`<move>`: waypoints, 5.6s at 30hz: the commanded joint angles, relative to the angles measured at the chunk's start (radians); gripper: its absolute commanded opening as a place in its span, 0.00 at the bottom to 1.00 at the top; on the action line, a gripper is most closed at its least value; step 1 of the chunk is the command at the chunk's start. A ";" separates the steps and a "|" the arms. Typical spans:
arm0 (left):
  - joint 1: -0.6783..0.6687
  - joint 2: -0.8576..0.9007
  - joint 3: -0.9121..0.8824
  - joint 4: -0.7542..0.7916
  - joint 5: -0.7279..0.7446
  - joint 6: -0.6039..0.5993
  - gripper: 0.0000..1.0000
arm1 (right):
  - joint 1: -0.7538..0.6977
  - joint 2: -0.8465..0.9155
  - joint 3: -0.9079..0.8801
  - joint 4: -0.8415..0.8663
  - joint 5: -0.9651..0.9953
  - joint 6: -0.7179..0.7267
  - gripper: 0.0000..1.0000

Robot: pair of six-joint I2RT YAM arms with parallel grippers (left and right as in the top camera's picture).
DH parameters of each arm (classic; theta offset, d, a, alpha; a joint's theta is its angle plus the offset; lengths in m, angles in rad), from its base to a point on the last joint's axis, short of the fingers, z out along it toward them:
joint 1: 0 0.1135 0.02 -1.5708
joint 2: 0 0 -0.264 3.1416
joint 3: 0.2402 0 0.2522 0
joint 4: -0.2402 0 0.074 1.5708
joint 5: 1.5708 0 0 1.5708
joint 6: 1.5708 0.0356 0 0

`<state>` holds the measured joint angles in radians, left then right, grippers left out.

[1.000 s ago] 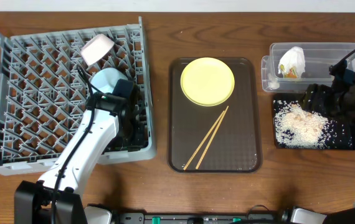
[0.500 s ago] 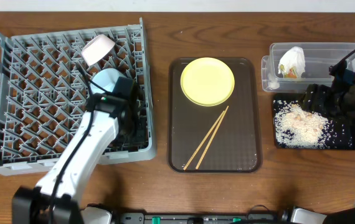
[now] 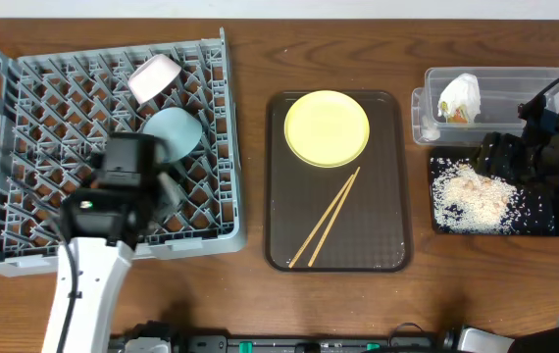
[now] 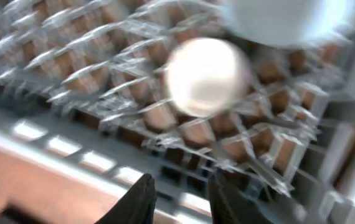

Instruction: Sort waste into correct bins and load items into the dishwasher rack

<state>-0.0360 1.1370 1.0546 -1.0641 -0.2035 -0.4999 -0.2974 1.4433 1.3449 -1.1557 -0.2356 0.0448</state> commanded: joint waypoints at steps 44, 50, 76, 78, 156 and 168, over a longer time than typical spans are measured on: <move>0.936 0.425 -0.006 0.283 0.126 -0.143 0.06 | -0.003 -0.003 0.014 -0.008 -0.008 -0.001 0.77; 0.936 0.425 -0.006 0.305 0.151 -0.122 0.07 | -0.003 -0.003 0.014 -0.011 -0.008 -0.001 0.77; 0.933 0.323 0.004 0.306 0.171 -0.082 0.41 | -0.003 -0.003 0.014 -0.012 -0.008 -0.002 0.77; 0.925 0.295 0.004 0.303 0.171 -0.069 0.44 | -0.003 -0.003 0.014 -0.012 -0.008 -0.002 0.77; -0.702 0.657 0.032 0.552 0.372 0.489 0.69 | -0.003 -0.003 0.014 -0.016 0.000 -0.002 0.85; -0.730 0.678 0.029 0.588 0.372 0.500 0.69 | -0.003 -0.003 0.014 -0.024 0.000 -0.002 0.85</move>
<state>-0.7609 1.7817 1.0725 -0.4770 0.1665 -0.0196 -0.2974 1.4433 1.3449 -1.1786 -0.2344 0.0448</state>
